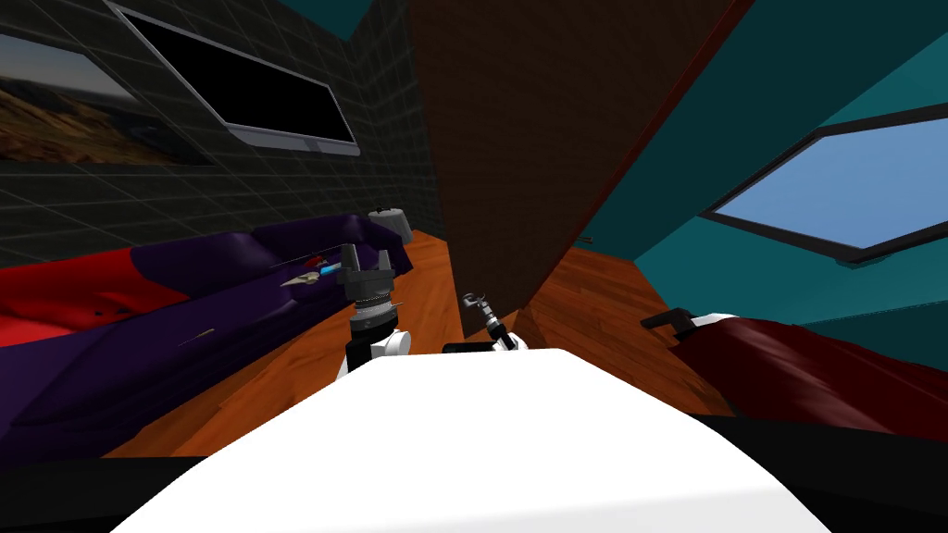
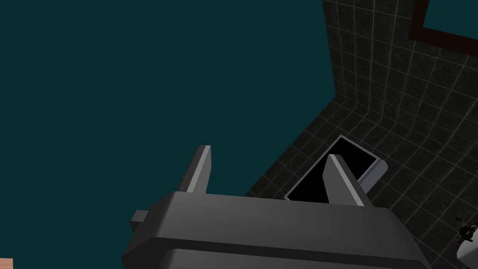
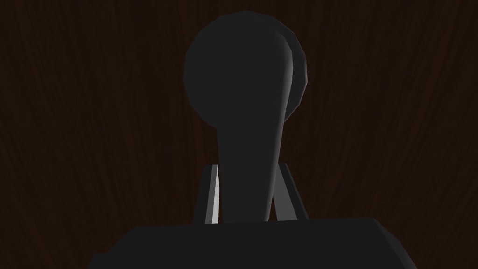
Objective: Push the door open
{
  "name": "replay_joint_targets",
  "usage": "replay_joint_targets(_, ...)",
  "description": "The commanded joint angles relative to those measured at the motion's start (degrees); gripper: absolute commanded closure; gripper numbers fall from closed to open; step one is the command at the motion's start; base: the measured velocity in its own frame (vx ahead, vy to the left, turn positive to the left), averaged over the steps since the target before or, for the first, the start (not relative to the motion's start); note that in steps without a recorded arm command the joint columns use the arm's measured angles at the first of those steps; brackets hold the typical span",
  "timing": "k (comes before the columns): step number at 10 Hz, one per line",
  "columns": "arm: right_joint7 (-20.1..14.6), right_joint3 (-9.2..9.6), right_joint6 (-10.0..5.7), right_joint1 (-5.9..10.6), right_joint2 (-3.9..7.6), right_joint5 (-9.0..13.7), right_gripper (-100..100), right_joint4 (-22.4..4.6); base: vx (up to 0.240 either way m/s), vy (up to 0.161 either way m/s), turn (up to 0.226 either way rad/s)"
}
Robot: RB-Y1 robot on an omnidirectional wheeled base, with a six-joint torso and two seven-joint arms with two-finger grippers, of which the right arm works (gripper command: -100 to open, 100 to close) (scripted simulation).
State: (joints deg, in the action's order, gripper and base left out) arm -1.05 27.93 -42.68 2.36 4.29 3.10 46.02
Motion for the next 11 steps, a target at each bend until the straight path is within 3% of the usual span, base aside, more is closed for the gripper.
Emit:
replay_joint_targets(1, 0.5, -1.71, -0.31, 0.49, 0.11, 0.5, 100, -0.4, 0.092, 0.103, -0.026)
replay_joint_targets(4, 0.7, -2.91, -0.37, 0.68, -0.06, 0.8, 100, -0.7, 0.074, 0.085, -0.031)
replay_joint_targets(7, 1.3, -5.72, -0.49, 1.14, -0.59, 1.6, 100, -1.4, 0.101, 0.135, -0.049)
replay_joint_targets(8, 1.3, -5.72, -0.49, 1.14, -0.59, 1.6, 100, -1.4, 0.085, 0.121, -0.049)
replay_joint_targets(11, 1.8, -8.08, -0.59, 1.51, -1.26, 2.3, 100, -2.0, 0.114, 0.156, -0.06)
